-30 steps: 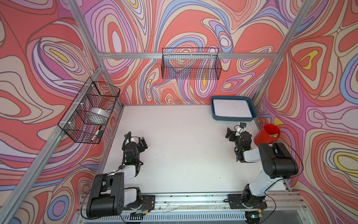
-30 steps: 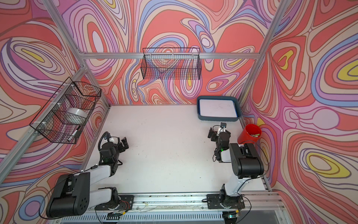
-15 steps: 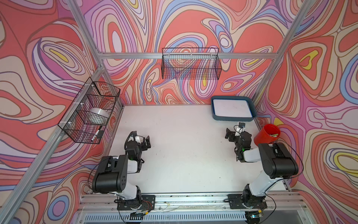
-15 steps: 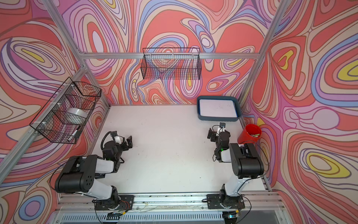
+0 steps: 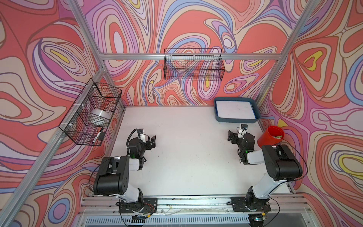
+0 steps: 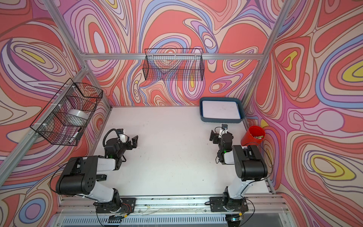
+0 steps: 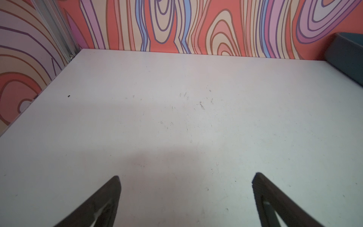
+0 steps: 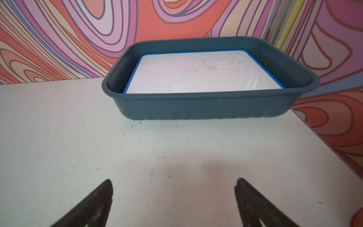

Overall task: Put the whiteboard into the storage box
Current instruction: Reset both arms

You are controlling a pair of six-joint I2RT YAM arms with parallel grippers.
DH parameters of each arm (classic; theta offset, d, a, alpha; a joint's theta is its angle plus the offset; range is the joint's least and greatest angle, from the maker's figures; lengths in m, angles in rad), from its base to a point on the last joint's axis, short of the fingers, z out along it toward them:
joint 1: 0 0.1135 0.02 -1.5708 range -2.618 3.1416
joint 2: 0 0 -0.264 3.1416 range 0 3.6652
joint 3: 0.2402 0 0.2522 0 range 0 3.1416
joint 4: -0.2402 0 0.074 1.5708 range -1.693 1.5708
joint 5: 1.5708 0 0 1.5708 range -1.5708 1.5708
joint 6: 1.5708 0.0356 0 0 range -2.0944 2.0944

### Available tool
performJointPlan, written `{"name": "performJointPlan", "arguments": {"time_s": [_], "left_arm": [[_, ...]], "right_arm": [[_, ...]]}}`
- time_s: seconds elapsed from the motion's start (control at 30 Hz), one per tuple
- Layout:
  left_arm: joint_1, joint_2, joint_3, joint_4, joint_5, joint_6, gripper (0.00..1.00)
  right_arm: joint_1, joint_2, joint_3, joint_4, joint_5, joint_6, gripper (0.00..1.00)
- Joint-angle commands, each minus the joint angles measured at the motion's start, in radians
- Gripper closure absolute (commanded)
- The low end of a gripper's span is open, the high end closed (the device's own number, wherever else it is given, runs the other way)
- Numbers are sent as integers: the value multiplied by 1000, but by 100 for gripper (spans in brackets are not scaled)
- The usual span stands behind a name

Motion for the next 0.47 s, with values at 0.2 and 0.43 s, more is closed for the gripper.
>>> {"name": "performJointPlan", "arguments": {"time_s": [0.2,0.43], "left_arm": [[-5,3,6,-1,15,22,0],[-25,3,22,-33,-31,33,0]], "right_arm": [[5,7,14,-16,-9,-8,1],[6,7,14,-18,-9,-8,1]]}}
